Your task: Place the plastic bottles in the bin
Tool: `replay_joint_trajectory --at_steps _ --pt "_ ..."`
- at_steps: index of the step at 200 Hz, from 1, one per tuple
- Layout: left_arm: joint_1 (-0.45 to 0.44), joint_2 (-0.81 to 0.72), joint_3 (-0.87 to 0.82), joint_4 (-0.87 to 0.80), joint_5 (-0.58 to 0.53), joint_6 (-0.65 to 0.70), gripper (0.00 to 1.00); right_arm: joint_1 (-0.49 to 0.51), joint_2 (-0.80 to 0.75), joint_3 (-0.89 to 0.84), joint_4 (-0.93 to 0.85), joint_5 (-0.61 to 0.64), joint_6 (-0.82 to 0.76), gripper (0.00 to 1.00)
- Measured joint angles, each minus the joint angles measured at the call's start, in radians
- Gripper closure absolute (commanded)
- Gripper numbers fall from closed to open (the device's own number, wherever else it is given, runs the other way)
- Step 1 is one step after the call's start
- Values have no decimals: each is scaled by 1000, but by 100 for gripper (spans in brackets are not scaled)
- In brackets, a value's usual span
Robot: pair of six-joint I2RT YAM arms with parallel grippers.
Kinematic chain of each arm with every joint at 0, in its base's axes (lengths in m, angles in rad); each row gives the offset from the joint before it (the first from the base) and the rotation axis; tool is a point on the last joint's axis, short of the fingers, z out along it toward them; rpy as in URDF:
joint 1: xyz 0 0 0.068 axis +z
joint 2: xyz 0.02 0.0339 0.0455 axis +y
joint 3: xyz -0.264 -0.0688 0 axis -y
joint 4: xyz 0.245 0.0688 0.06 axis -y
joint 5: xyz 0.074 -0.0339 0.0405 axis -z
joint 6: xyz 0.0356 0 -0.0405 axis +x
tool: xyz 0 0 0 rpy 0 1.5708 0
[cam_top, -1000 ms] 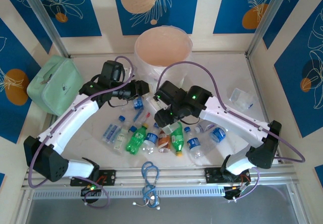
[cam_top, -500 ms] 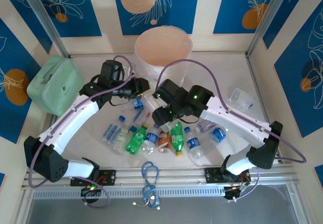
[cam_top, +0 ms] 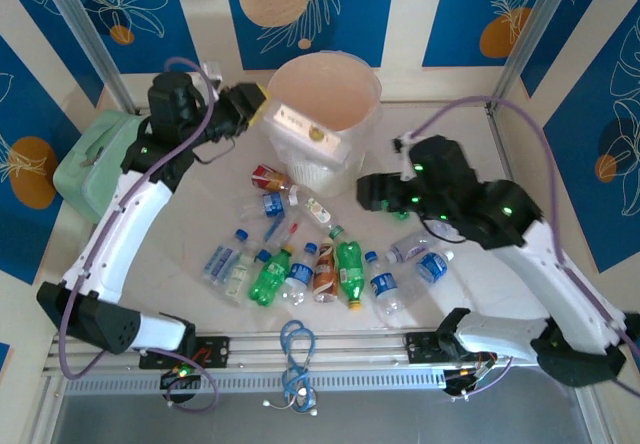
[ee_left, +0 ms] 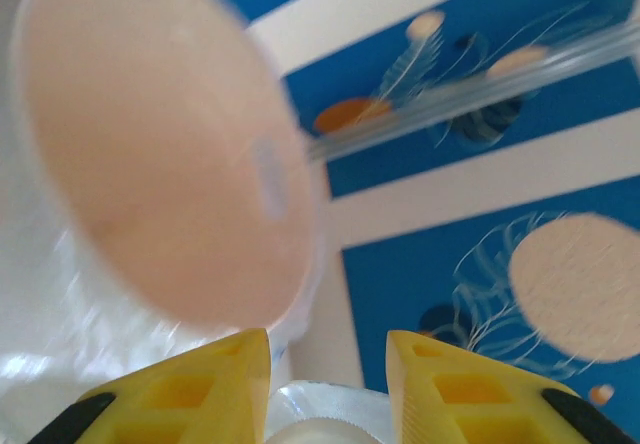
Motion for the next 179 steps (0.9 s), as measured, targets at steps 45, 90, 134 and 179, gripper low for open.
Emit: replay_joint_trajectory --at_steps 45,90,134,179 --pt "-2 211 193 137 -138 -35 80 -247 -70 -117 -11 -122 96 14" --pt "-19 420 365 114 -238 -24 81 -309 -98 -191 -42 -195 140 14" --pt "-45 468 428 86 -283 5 82 -378 -129 -191 -62 -224 148 14" --pt "-72 518 447 53 -315 51 85 -451 -122 -212 -68 -262 158 14"
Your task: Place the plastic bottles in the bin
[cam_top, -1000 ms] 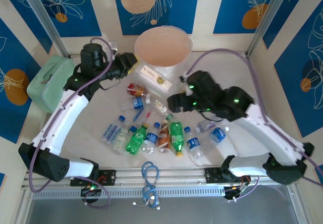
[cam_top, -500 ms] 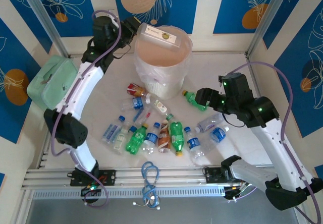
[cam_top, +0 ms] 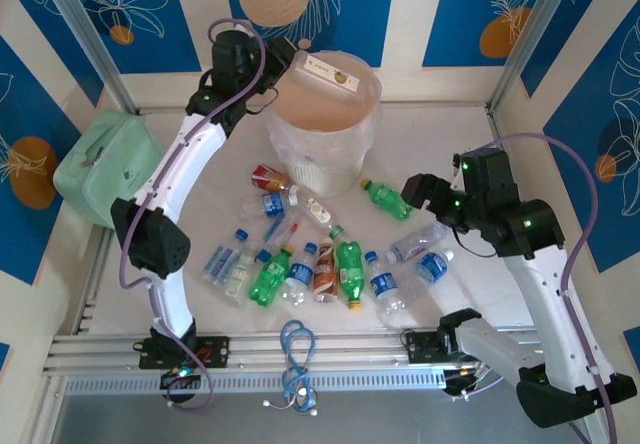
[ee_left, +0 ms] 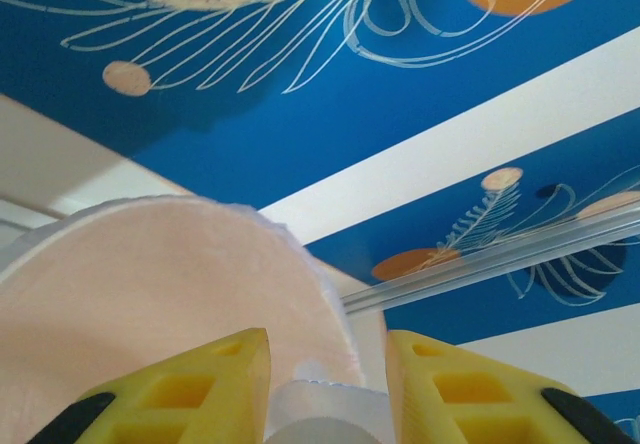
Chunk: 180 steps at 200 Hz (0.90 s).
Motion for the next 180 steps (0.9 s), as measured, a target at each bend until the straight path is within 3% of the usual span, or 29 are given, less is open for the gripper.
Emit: replay_joint_trajectory --at_steps 49,64,91,114,180 --pt "-25 47 1 -64 -14 29 80 -96 8 -12 -31 -22 8 14" --pt "-30 48 1 -70 -18 33 71 -138 19 -24 -44 -26 12 14" --pt "-31 48 1 -79 -24 50 43 -211 44 -72 -69 -34 26 15" --pt "-31 48 1 -85 -31 70 32 -244 57 -108 -84 -41 37 15" --pt "-32 33 1 -87 -61 123 26 -252 67 -113 -122 -36 45 16"
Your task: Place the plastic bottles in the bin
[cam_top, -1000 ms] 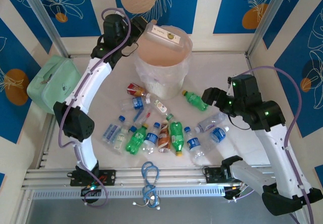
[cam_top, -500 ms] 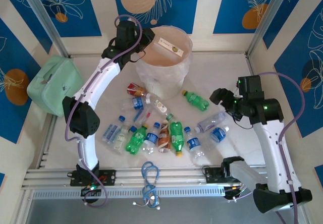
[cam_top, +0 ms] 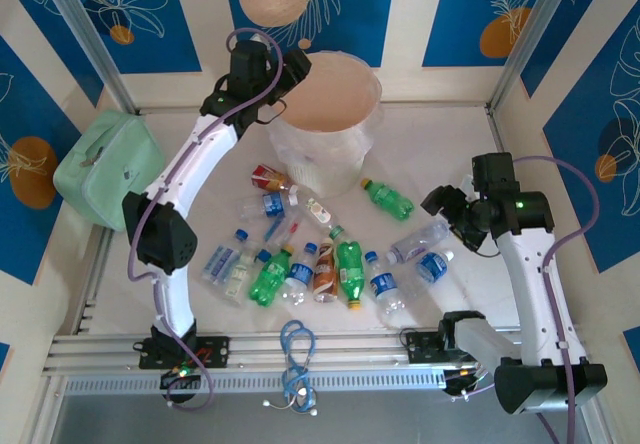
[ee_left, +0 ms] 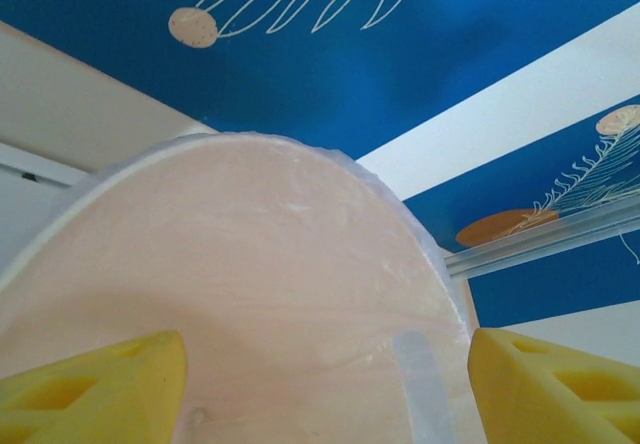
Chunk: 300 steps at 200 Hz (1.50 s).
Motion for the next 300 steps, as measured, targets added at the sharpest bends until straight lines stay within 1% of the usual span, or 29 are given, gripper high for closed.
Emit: replay_joint_trajectory --at_steps 31,55,74,95,116,135,151,169,207,245,300 --pt "0 -75 0 -26 -16 69 25 -1 18 -4 -20 15 7 16" --pt "0 -207 -38 -32 -16 137 24 -1 18 -24 -26 33 11 17" --pt "0 -351 -134 -27 -11 182 24 -2 22 -46 -27 42 19 18" --pt "-1 -496 -258 -26 8 225 23 -2 33 -69 -23 51 30 18" --pt "-1 -599 -398 -30 33 258 24 -2 33 -110 -23 66 43 19" --pt "-2 -663 -530 -55 56 278 25 -2 33 -150 -23 76 53 20" --pt "-2 -691 -618 -86 71 293 26 -5 34 -183 -18 80 65 21" --pt "-2 -715 -700 -118 92 290 31 -6 37 -220 -5 82 80 20" --pt "-3 -779 -834 -133 140 264 33 -7 71 -318 53 78 119 19" --pt "-3 -804 -855 -131 175 248 33 -25 118 -402 129 51 138 19" --pt "-6 -806 -894 -104 208 214 33 -63 214 -410 210 37 134 20"
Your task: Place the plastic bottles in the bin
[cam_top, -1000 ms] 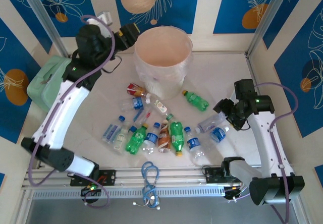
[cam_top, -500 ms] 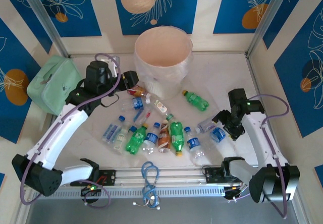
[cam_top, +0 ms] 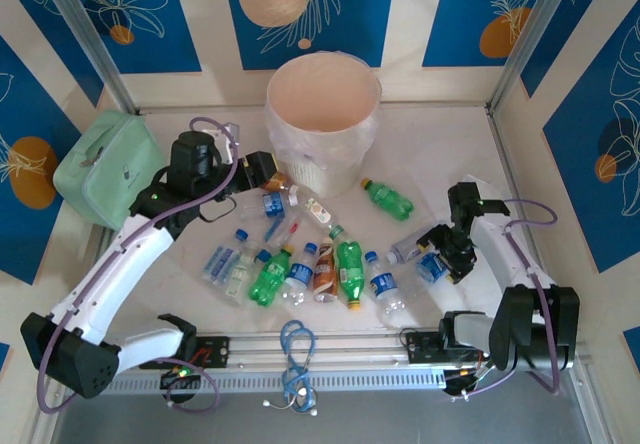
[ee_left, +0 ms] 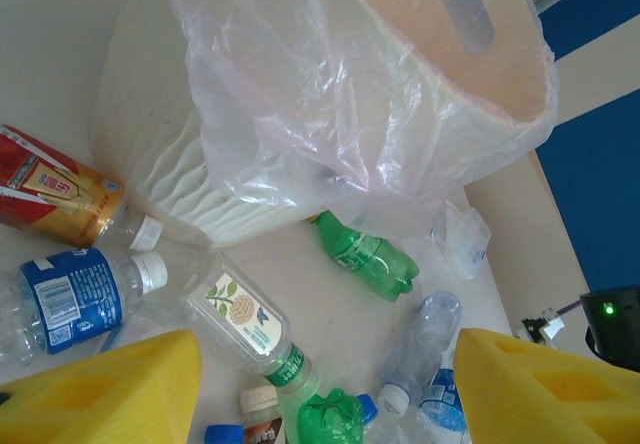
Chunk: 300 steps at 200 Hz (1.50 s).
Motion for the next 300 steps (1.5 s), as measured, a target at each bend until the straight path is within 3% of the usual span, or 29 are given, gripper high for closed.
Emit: replay_joint_trajectory --at_steps 86,183,226,270,300 --pt "-3 0 -6 25 22 -26 28 -10 89 -38 85 -13 -7 21" --pt "-4 0 -13 25 22 -27 26 -10 113 -43 110 -15 -15 38" --pt "-4 0 -13 25 21 -21 20 -6 52 -30 72 -8 -15 43" --pt "-4 24 11 25 30 -17 16 32 -84 102 10 -1 -16 44" --pt "-4 37 20 61 85 -28 16 71 -210 180 50 -88 -21 44"
